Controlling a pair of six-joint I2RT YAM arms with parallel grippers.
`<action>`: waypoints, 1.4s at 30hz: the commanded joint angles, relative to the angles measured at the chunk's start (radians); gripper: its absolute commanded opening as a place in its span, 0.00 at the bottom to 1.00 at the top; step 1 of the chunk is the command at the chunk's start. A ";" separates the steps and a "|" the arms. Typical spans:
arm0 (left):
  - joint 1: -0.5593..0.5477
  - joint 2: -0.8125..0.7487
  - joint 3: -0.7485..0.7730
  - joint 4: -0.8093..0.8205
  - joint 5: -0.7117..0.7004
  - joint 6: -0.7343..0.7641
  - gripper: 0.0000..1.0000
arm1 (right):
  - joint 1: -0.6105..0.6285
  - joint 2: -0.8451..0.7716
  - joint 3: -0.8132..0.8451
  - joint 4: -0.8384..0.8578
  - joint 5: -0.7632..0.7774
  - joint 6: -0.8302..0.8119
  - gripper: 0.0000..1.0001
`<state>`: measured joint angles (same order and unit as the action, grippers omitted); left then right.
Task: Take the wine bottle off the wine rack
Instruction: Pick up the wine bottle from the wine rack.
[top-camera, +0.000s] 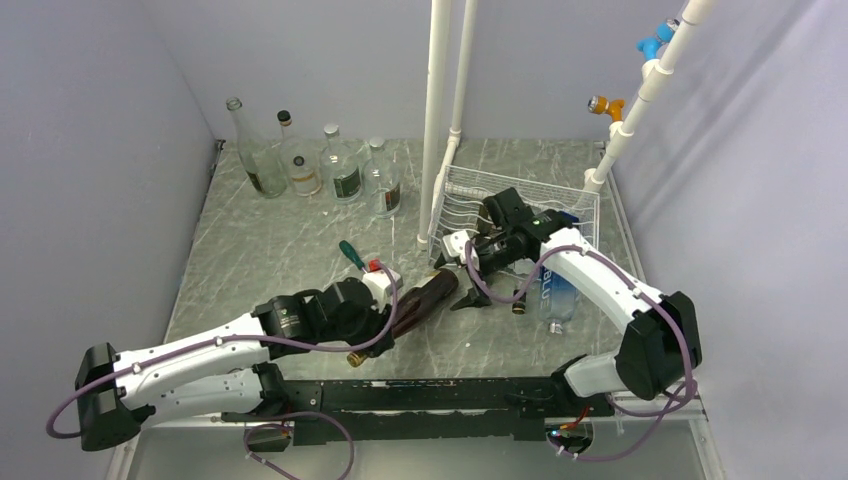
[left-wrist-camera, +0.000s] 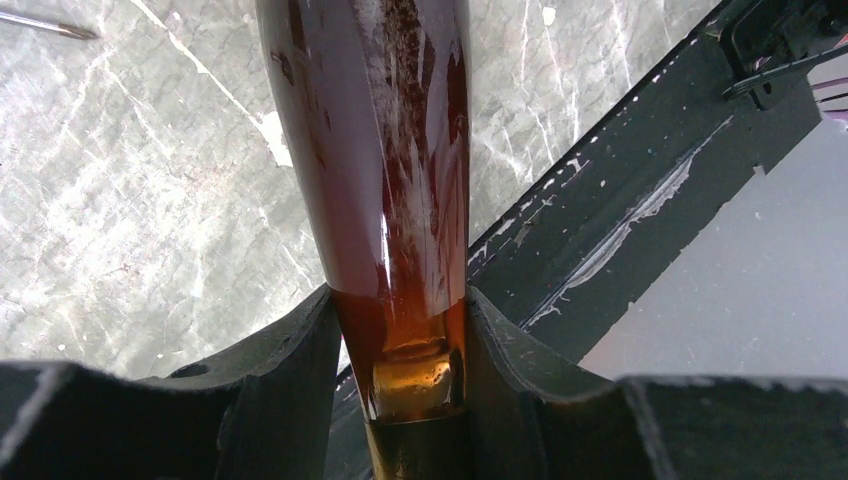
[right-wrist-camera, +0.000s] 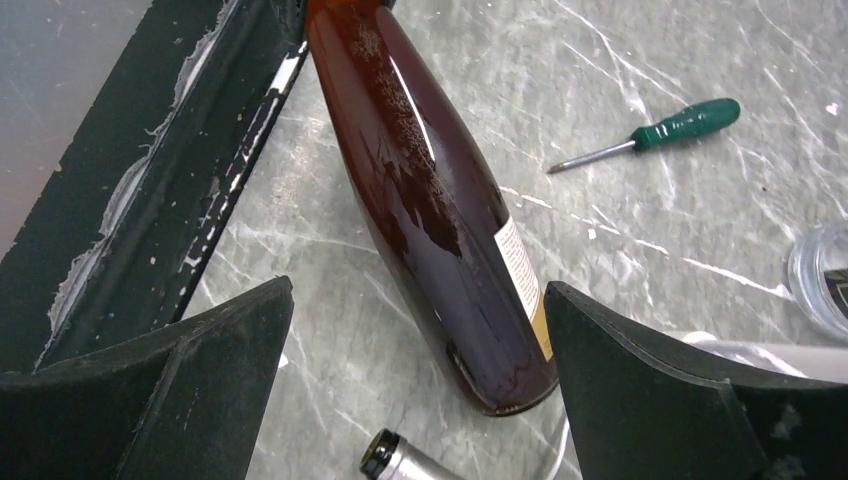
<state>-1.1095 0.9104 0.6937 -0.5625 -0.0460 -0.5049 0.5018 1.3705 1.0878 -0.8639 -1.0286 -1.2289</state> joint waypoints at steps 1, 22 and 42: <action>0.040 -0.023 0.131 0.207 0.052 0.006 0.00 | 0.035 0.014 0.027 0.090 -0.052 -0.003 1.00; 0.213 0.074 0.233 0.152 0.274 -0.190 0.00 | 0.318 -0.031 -0.101 0.412 0.229 0.133 1.00; 0.277 0.040 0.184 0.225 0.343 -0.301 0.00 | 0.470 0.033 -0.211 0.741 0.467 0.294 0.93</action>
<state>-0.8421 1.0119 0.8204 -0.5945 0.2504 -0.7837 0.9558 1.3888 0.8955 -0.2249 -0.5930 -0.9703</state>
